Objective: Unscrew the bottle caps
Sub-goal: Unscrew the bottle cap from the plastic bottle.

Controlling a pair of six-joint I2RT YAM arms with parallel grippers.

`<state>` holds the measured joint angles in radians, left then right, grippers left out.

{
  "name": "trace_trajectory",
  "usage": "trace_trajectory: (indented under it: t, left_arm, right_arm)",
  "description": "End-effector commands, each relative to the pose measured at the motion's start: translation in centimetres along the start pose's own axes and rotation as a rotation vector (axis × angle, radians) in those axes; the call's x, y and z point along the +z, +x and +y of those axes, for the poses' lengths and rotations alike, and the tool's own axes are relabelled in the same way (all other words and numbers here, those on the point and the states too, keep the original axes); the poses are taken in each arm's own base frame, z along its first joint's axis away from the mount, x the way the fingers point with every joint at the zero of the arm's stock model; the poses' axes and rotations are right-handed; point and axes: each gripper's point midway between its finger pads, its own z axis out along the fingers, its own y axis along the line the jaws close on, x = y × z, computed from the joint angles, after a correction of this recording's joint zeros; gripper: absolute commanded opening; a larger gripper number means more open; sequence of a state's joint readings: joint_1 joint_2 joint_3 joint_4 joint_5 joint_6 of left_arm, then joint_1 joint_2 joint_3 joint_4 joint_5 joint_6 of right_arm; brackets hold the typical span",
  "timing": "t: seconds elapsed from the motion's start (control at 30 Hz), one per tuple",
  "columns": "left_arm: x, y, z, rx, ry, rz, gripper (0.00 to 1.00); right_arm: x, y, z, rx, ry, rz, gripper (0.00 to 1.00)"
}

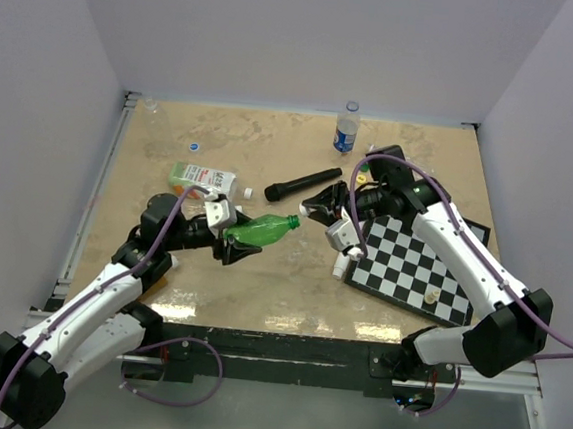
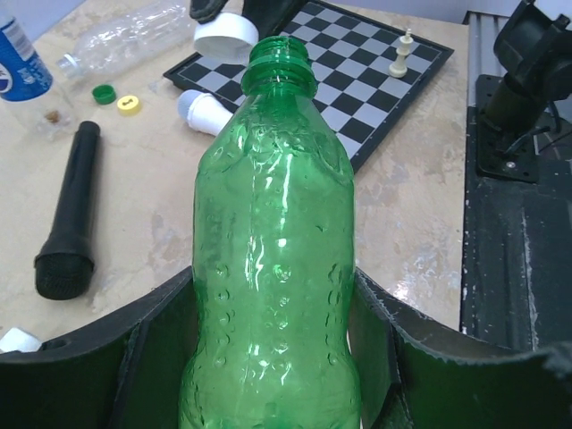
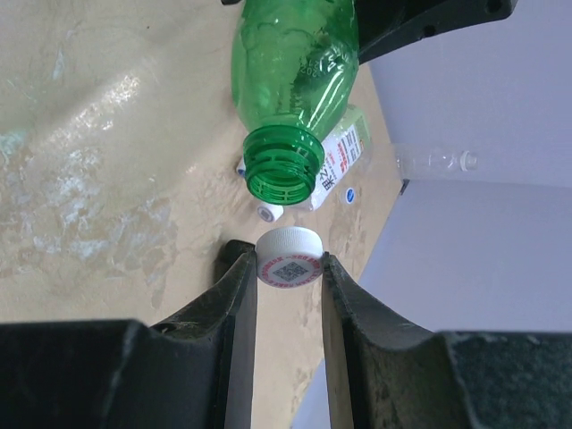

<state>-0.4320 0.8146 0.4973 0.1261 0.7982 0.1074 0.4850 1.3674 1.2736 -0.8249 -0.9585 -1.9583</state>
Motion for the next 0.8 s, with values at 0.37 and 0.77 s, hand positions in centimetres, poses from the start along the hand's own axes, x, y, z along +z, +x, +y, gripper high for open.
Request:
trace_trajectory:
  t: [0.37, 0.77]
  left_arm:
    - [0.5, -1.5, -1.9, -0.168, 0.181, -0.051, 0.0]
    - [0.4, -1.1, -1.7, -0.25, 0.211, -0.049, 0.0]
  right_arm:
    - [-2.0, 1.2, 0.1, -0.068, 0.014, 0.135, 0.0]
    - [-2.9, 0.7, -0.1, -0.077, 0.041, 0.119, 0.0]
